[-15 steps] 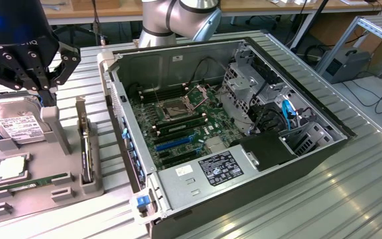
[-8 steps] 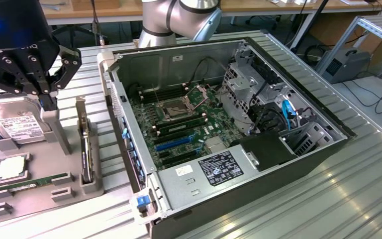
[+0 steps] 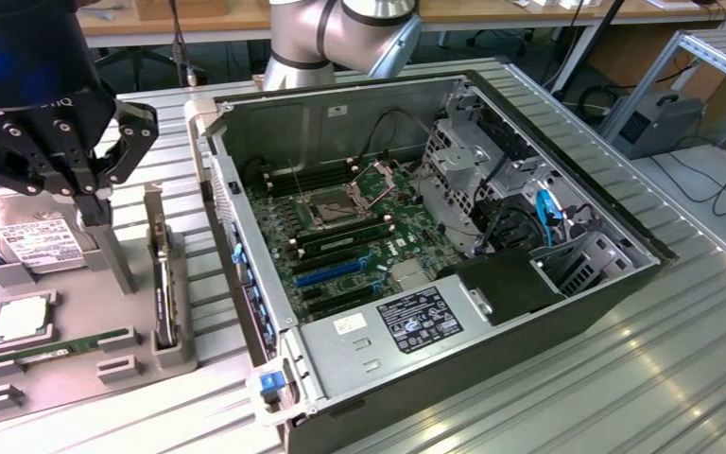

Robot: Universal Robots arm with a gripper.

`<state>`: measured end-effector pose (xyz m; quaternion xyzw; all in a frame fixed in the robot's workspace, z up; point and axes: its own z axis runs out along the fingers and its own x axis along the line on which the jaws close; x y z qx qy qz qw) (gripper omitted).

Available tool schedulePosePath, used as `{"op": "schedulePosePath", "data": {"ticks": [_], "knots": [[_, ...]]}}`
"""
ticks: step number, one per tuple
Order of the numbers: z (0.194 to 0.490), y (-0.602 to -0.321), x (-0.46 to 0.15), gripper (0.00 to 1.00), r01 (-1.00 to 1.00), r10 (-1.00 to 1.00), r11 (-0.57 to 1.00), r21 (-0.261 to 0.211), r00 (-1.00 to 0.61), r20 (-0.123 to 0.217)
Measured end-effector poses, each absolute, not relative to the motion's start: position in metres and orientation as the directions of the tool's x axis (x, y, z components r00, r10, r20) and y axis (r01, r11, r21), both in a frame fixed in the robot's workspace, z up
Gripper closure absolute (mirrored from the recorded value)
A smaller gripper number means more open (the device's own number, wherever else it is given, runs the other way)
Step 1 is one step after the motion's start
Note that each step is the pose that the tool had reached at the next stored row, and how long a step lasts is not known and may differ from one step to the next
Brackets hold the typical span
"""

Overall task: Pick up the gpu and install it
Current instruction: 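Reach for the gpu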

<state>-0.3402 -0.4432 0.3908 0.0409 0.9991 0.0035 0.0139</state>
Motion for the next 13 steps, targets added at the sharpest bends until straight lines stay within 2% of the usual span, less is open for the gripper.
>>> {"op": "schedulePosePath", "data": {"ticks": [13], "knots": [[0.391, -0.460, -0.340, 0.89, 0.082, 0.081, 0.997, -0.010, -0.996, -0.029]]}}
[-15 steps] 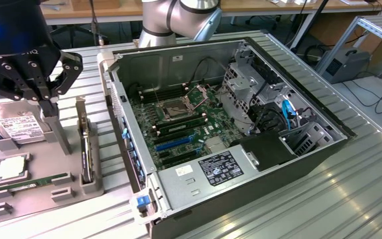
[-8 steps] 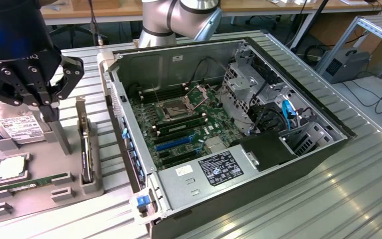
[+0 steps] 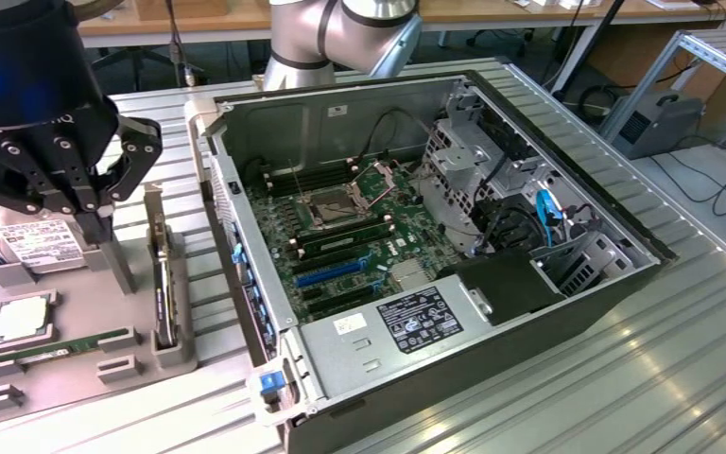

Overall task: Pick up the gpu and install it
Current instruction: 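Reach for the gpu, then pick up the gpu and move the gpu toward the slot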

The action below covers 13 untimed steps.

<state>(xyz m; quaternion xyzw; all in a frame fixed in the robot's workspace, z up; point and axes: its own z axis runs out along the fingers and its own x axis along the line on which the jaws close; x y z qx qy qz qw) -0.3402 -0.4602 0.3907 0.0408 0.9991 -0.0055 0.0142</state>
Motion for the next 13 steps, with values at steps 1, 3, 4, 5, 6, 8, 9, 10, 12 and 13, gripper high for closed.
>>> {"op": "schedulePosePath", "data": {"ticks": [1, 3, 4, 5, 6, 8, 9, 10, 12, 13], "knots": [[0.3907, -0.4605, -0.3402, 0.89, 0.082, 0.081, 0.997, -0.010, -0.996, -0.029], [0.3907, -0.4605, -0.3402, 0.89, 0.082, 0.082, 0.997, -0.010, -0.996, -0.029], [0.3907, -0.4605, -0.3402, 0.89, 0.082, 0.081, 0.997, -0.010, -0.996, -0.029], [0.3907, -0.4605, -0.3402, 0.89, 0.082, 0.081, 0.997, -0.010, -0.996, -0.029], [0.3907, -0.4606, -0.3402, 0.89, 0.082, 0.081, 0.997, -0.010, -0.996, -0.029], [0.3907, -0.4606, -0.3402, 0.89, 0.082, 0.081, 0.997, -0.010, -0.996, -0.029], [0.3907, -0.4606, -0.3402, 0.89, 0.082, 0.081, 0.997, -0.010, -0.996, -0.029], [0.3907, -0.4606, -0.3402, 0.89, 0.082, 0.081, 0.997, -0.010, -0.996, -0.029], [0.3907, -0.4606, -0.3402, 0.89, 0.082, 0.081, 0.997, -0.010, -0.996, -0.029], [0.3907, -0.4606, -0.3402, 0.89, 0.082, 0.081, 0.997, -0.010, -0.996, -0.029]]}}
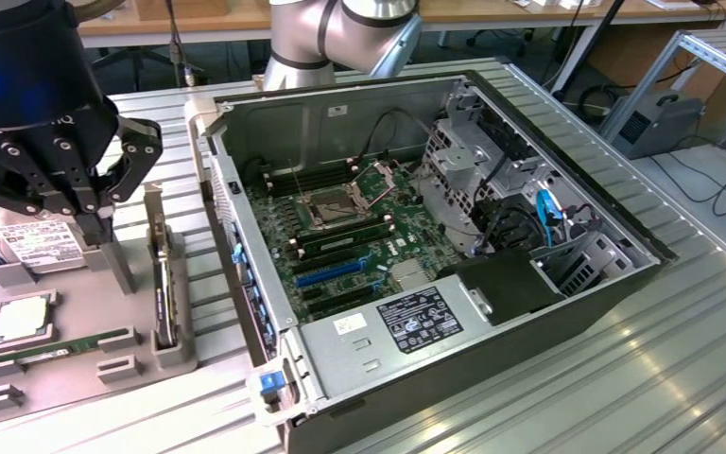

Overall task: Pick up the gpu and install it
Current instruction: 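Pick up the gpu and move the gpu toward the slot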

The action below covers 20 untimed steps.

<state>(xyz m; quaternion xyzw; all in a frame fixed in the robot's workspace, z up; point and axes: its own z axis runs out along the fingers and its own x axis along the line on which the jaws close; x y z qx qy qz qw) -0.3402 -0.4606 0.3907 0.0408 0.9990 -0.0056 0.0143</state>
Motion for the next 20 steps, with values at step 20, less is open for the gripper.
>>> {"op": "schedulePosePath", "data": {"ticks": [20], "knots": [[0.3876, -0.4606, -0.3396, 0.58, 0.082, 0.082, 0.997, -0.010, -0.996, -0.029]]}}
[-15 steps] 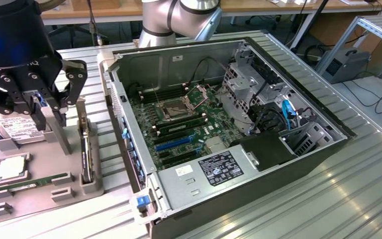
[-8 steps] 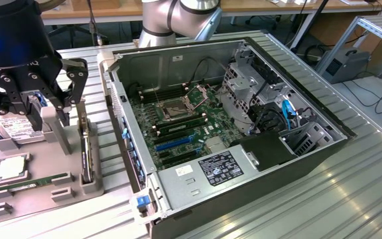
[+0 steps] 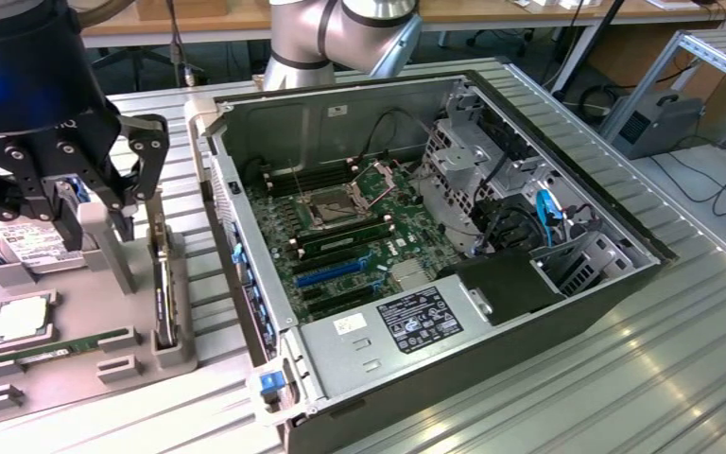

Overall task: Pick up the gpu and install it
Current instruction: 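Pick up the gpu and move the gpu toward the slot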

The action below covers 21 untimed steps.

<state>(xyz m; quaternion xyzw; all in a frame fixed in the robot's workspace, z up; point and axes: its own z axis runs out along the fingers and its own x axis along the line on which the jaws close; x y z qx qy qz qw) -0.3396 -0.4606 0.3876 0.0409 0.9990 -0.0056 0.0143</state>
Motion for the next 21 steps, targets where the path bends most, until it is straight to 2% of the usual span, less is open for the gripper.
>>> {"op": "schedulePosePath", "data": {"ticks": [21], "knots": [[0.3782, -0.4606, -0.3391, 0.58, 0.082, 0.082, 0.997, -0.010, -0.996, -0.029]]}}
